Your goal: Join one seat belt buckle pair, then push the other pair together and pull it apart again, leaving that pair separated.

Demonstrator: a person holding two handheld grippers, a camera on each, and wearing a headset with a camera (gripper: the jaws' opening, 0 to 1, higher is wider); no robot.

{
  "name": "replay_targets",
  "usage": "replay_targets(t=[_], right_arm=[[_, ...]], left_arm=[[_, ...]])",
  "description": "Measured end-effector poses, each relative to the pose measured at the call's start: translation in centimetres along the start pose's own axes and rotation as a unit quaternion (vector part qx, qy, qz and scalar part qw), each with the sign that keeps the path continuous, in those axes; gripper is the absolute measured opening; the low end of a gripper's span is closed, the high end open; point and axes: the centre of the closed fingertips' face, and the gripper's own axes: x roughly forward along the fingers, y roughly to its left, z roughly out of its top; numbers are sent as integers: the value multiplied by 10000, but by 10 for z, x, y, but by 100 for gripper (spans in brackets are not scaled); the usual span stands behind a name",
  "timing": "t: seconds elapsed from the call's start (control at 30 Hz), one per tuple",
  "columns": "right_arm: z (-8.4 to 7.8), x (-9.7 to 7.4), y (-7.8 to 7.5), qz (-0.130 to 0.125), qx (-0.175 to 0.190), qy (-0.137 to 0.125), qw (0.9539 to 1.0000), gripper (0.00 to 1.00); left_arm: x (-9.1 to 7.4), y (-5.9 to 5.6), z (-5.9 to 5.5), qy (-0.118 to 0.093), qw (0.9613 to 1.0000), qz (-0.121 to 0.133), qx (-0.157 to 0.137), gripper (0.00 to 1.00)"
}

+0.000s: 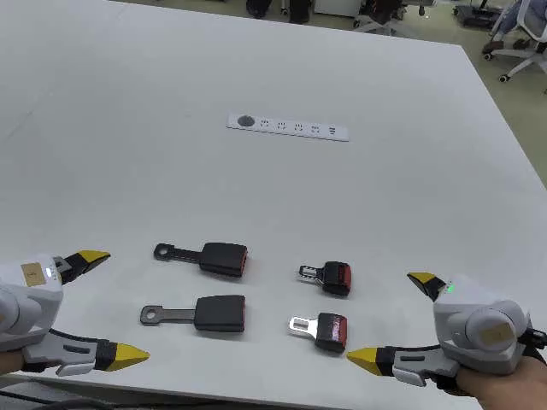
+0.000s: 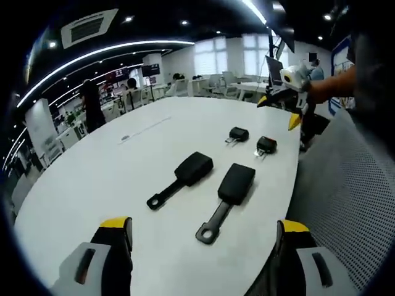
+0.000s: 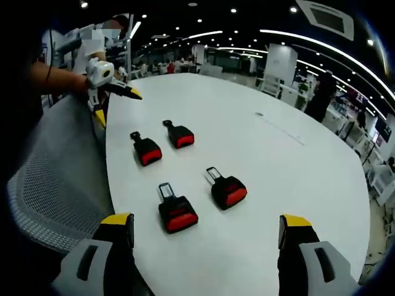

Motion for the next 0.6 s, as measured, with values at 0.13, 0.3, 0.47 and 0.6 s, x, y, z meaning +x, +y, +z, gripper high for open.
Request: replay_targets(t=[0.13, 0.3, 0.47, 0.6], right_arm=[[-1, -1, 3, 24, -116, 23, 9999, 99], [0, 0, 0, -43, -49, 18, 10000, 99], [1, 1, 0, -66, -66, 4, 10000, 99], [1, 1, 0, -46, -51, 8, 10000, 99]], left_arm=[[2, -8, 1, 69, 9999, -16, 88, 96], [0, -4, 3, 37, 9999, 69, 76, 97], [-1, -2, 4, 6, 9999, 121, 100, 97], [-2, 1, 3, 13, 9998, 175, 67, 96]])
